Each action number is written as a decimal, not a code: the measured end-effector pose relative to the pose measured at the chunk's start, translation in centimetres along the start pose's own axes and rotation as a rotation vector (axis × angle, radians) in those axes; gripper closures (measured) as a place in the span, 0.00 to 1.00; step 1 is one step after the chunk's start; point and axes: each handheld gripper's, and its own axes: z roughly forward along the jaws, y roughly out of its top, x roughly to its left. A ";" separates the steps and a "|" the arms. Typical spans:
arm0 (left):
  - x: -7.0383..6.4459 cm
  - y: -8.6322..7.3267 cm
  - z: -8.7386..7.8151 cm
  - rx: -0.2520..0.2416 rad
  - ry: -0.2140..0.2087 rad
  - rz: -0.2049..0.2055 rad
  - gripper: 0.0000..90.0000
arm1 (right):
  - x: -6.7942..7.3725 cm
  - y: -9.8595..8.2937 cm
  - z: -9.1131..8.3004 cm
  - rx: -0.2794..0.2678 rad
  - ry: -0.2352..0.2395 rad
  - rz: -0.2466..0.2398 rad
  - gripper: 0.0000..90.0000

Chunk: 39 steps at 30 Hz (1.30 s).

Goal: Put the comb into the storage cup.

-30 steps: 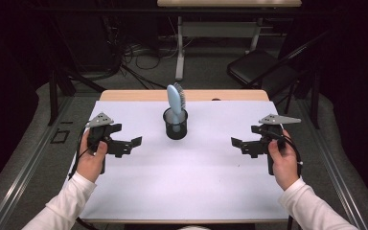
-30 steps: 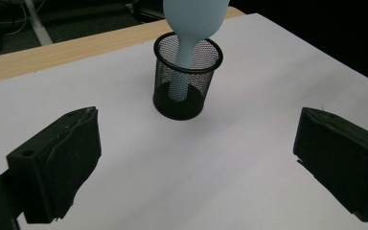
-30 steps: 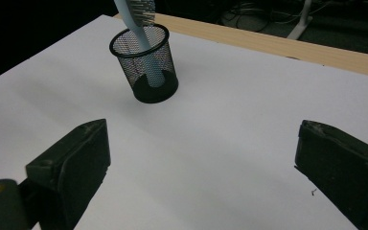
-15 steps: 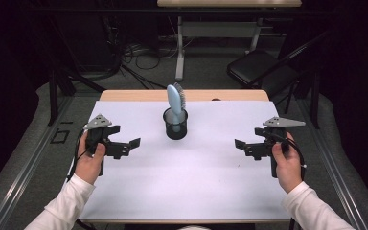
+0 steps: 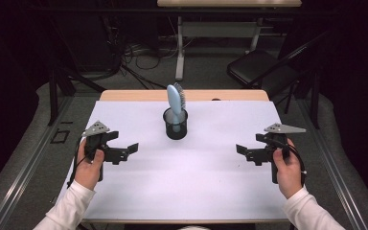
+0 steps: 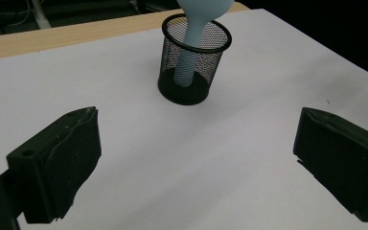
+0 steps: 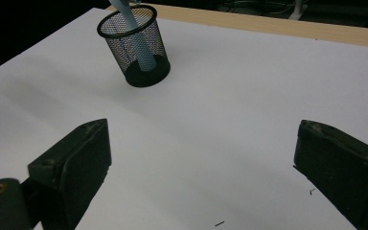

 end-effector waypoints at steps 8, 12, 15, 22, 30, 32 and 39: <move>0.2 -1.3 0.4 0.003 0.005 -0.013 0.03 | -0.3 -1.5 0.1 0.003 -0.015 0.003 0.06; 0.1 -1.7 0.7 -0.001 0.001 -0.015 0.03 | -0.3 -2.2 0.2 -0.004 -0.022 0.002 0.06; 0.1 -2.1 1.0 -0.003 -0.002 -0.012 0.03 | -0.4 -2.5 0.3 0.001 -0.031 -0.005 0.06; -0.1 -2.8 1.4 -0.010 -0.009 -0.013 0.03 | -0.1 -3.1 0.3 -0.014 -0.042 -0.026 0.06; -0.1 -3.6 1.7 -0.015 -0.004 -0.019 0.03 | 0.2 -4.1 0.6 -0.010 -0.058 -0.039 0.06; -0.1 -3.8 1.8 -0.009 -0.003 -0.019 0.03 | 0.2 -4.4 0.7 -0.010 -0.060 -0.038 0.06; 0.1 -4.6 2.0 -0.001 0.012 -0.013 0.03 | -0.1 -5.5 1.1 -0.019 -0.056 -0.016 0.06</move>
